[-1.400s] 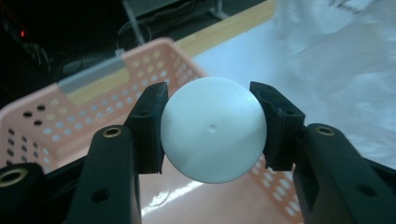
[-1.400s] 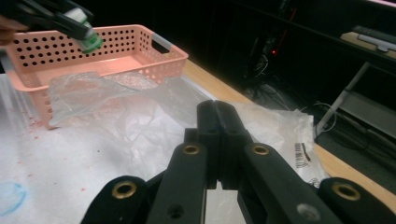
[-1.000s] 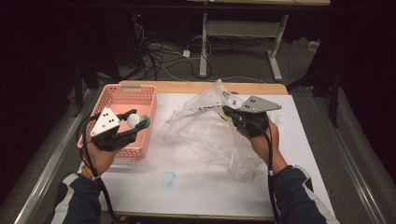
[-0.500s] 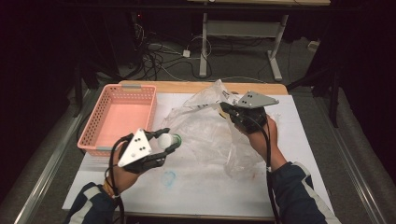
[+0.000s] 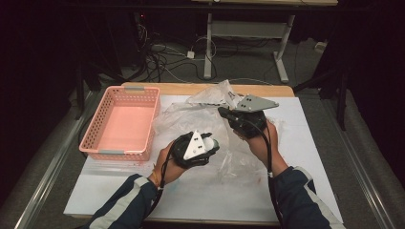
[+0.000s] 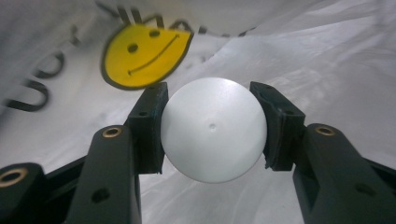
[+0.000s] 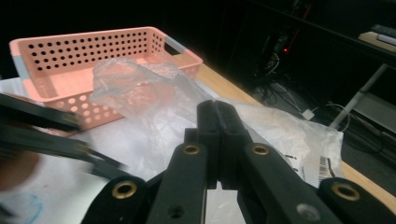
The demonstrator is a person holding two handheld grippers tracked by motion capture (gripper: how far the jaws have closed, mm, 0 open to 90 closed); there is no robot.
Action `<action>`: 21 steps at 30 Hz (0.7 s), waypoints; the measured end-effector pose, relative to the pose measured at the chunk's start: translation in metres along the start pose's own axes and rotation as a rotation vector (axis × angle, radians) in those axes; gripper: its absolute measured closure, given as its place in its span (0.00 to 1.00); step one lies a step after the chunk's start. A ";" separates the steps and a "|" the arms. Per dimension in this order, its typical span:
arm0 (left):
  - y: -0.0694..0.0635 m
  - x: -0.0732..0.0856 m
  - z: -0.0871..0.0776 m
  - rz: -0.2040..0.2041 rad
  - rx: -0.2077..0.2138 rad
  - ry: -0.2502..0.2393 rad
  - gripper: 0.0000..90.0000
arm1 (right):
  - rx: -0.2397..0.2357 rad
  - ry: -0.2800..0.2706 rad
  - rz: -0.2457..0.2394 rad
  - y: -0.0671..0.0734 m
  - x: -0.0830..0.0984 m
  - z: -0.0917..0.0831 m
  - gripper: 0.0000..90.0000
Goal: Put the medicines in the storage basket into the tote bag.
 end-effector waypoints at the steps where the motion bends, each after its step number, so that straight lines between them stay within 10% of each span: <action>1: 0.002 0.004 0.005 -0.008 -0.003 0.010 0.54 | -0.003 0.001 -0.003 0.001 0.000 0.000 1.00; 13: 0.027 0.041 0.064 -0.131 -0.088 0.058 0.54 | -0.025 0.005 0.030 0.002 0.009 0.000 1.00; 21: 0.030 0.038 0.059 -0.138 -0.119 0.051 0.40 | -0.021 0.022 0.036 0.000 0.018 0.001 1.00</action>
Point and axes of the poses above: each handheld gripper's, and its own axes: z roughly forward along the jaws, x roughly out of its underside, y roughly to its left, the point moved 9 cm from there along z, roughly forward along the jaws, and after that the axes turned 15 degrees about -y, right-handed, at the moved point
